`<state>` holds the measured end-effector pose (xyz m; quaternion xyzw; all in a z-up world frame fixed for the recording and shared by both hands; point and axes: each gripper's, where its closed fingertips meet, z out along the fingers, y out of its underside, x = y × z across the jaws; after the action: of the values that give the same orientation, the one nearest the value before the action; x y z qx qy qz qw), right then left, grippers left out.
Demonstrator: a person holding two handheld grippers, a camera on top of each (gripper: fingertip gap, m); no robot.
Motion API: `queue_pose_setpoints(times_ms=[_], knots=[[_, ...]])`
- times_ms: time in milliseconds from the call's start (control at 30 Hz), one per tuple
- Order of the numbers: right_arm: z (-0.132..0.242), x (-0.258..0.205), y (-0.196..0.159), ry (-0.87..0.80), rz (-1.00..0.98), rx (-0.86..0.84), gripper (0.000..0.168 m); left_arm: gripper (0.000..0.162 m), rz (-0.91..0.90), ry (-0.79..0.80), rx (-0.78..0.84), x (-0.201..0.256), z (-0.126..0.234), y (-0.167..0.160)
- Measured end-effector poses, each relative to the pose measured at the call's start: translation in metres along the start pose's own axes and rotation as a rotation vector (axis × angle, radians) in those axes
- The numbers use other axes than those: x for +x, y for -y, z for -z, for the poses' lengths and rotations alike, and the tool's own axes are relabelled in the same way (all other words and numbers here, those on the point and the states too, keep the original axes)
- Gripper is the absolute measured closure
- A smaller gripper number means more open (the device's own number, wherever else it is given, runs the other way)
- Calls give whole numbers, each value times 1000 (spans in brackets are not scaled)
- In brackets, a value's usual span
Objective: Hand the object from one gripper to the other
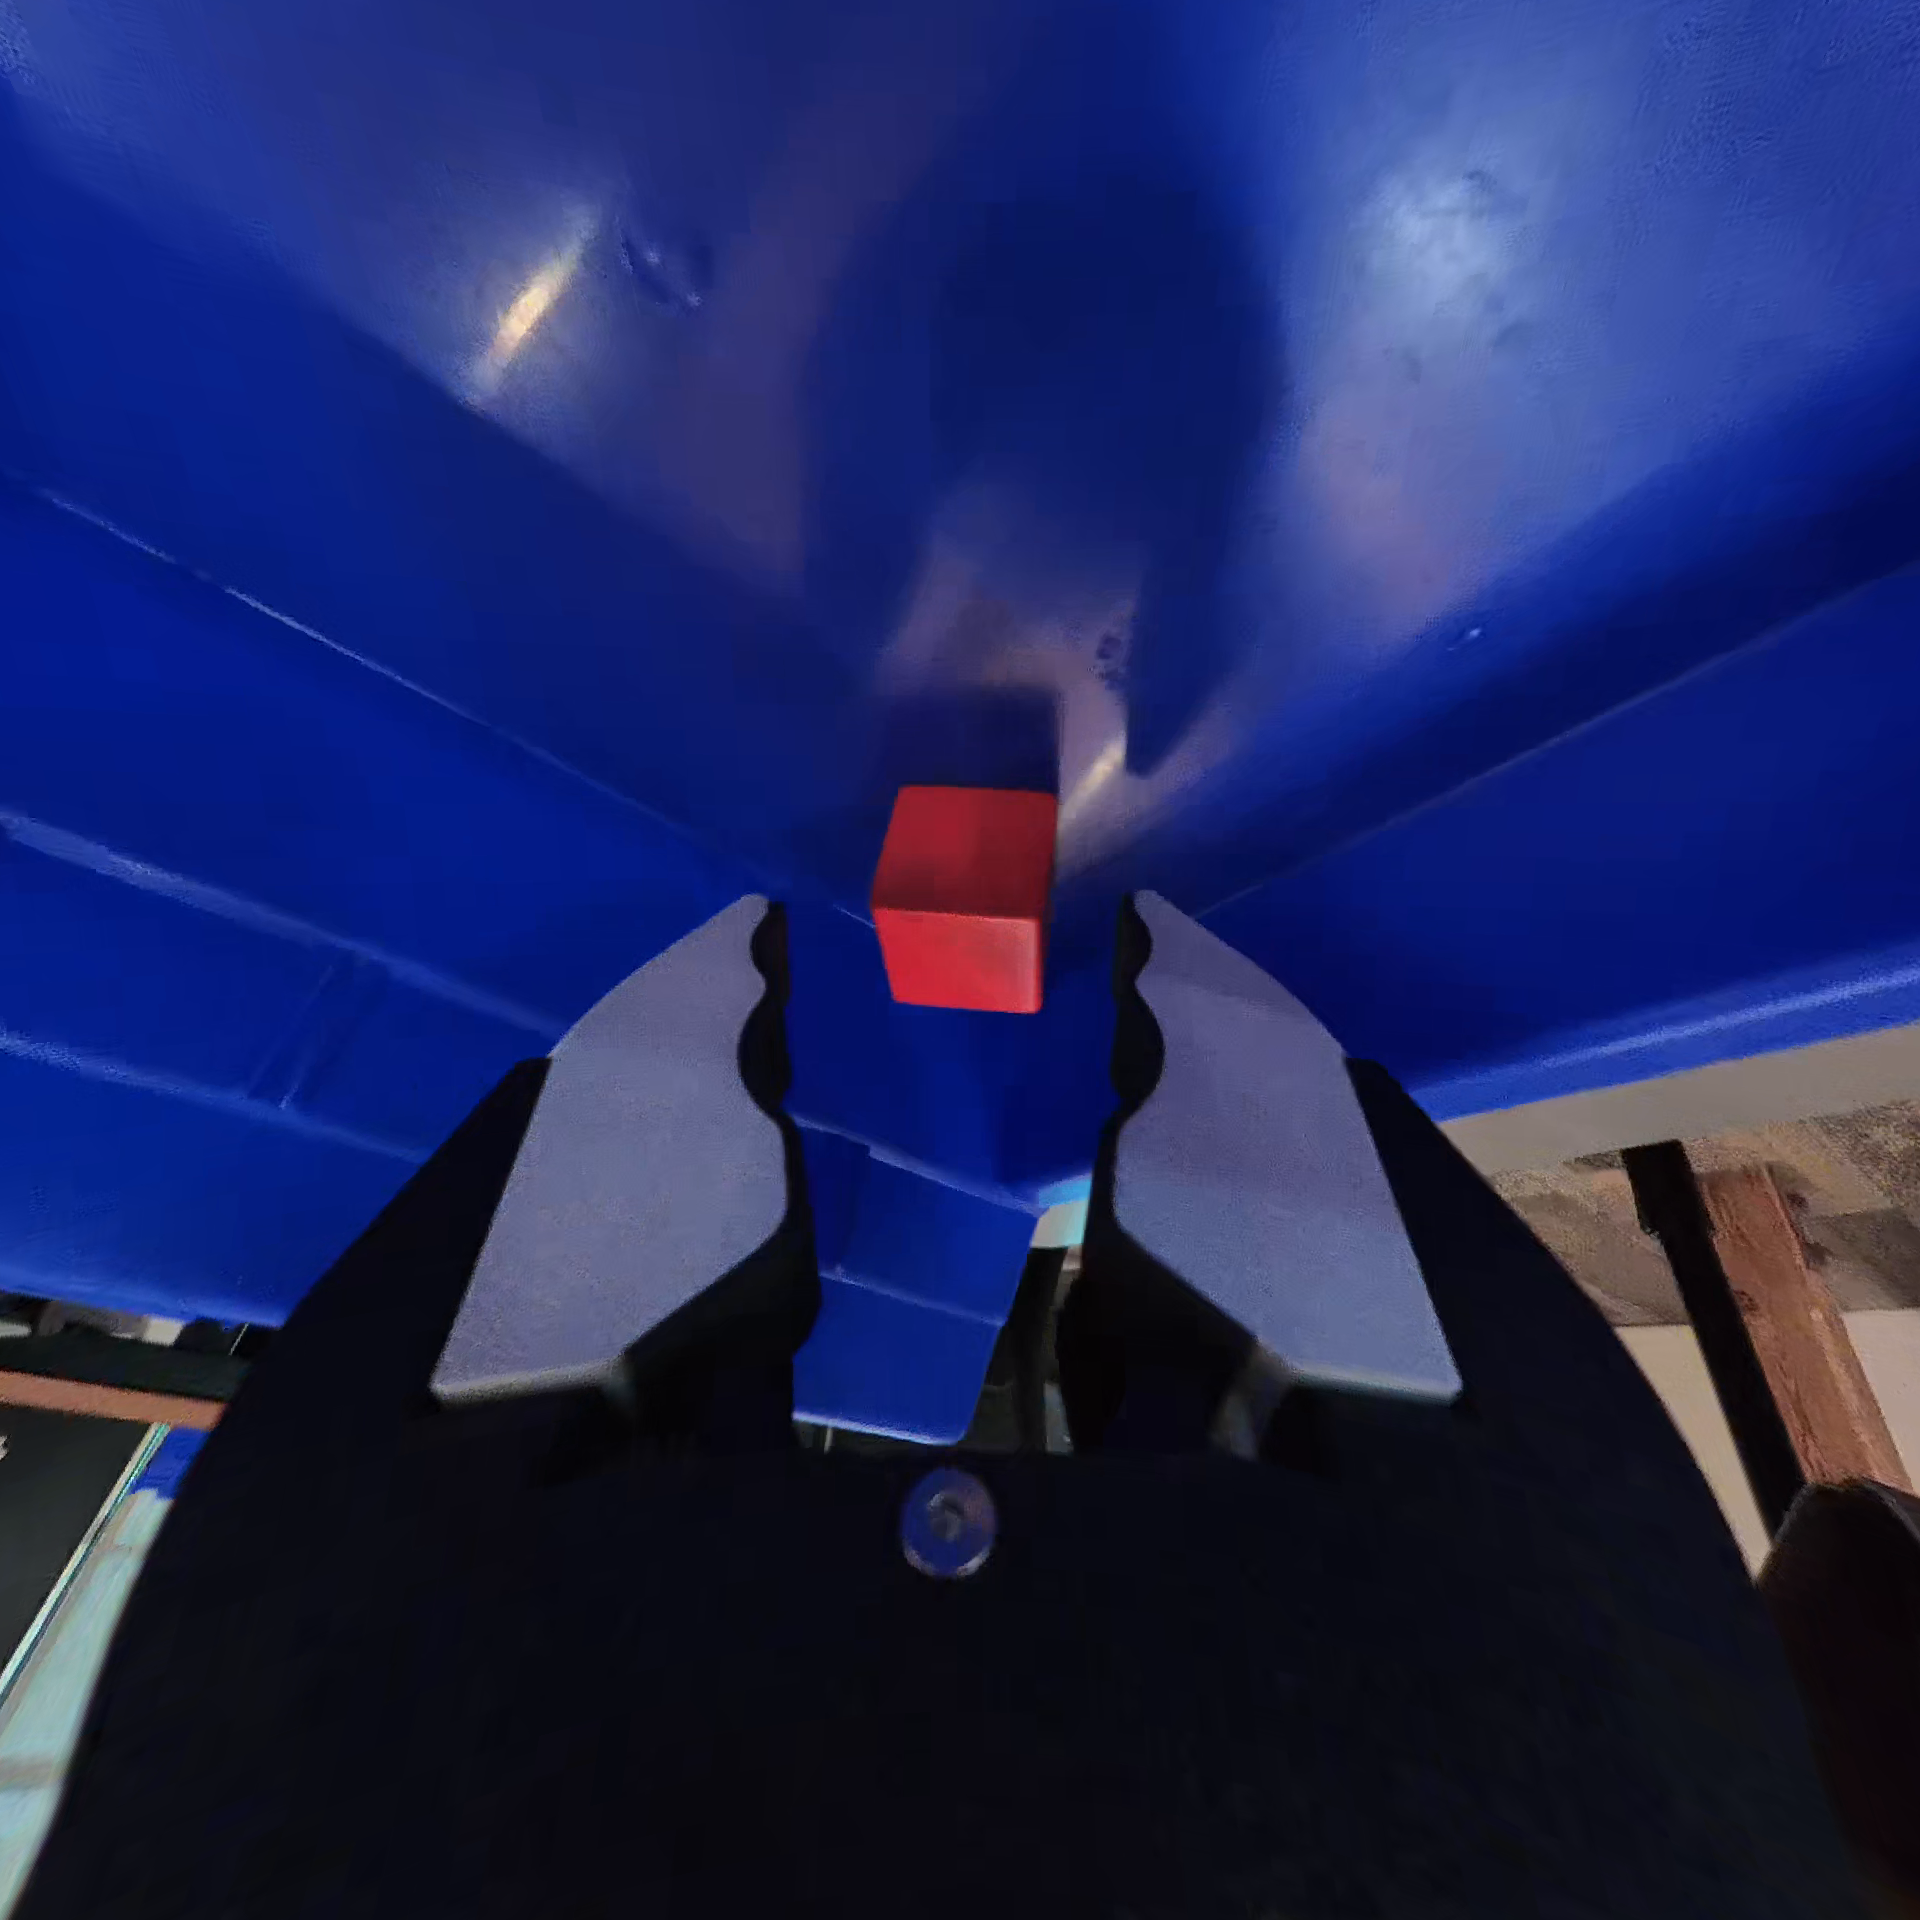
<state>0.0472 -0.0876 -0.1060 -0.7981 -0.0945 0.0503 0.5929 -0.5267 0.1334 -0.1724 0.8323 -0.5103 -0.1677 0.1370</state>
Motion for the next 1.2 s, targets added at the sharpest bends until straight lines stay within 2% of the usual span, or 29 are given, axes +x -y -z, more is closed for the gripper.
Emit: queue_pose_setpoints(times_ms=[67,100,133,367,467,567,667,700,767,833,933,1033,1100,1200], knots=[[3,3,0,-13,4,-1,120,108,4,-18,-3,0,-4,1],[3,4,0,-18,6,1,120,124,6,-28,-6,0,-5,1],[4,5,0,-20,6,2,120,129,6,-40,-9,1,-6,1],[3,-1,3,8,4,9,121,130,6,-87,196,8,17,1],[0,-15,12,89,-17,42,123,130,20,-95,413,10,48,3],[-12,-47,32,315,-158,65,126,130,54,-16,743,9,101,13],[-28,-86,59,587,-335,24,122,130,-14,61,1110,36,170,37],[-35,-98,69,669,-401,-1,117,130,-56,86,1209,50,191,46],[-50,-125,90,844,-537,-62,94,130,-153,98,1350,83,227,69],[-65,-153,104,1013,-618,-170,89,130,-239,74,1462,117,261,95],[-96,-175,128,1124,-700,-216,78,130,-374,2,1536,166,295,137],[-112,-179,152,1237,-861,-223,76,130,-482,52,1503,197,305,175],[-119,-170,157,1246,-938,-202,76,130,-527,102,1493,210,306,195],[-130,-156,145,1185,-947,-197,78,130,-571,88,1465,227,300,215]])
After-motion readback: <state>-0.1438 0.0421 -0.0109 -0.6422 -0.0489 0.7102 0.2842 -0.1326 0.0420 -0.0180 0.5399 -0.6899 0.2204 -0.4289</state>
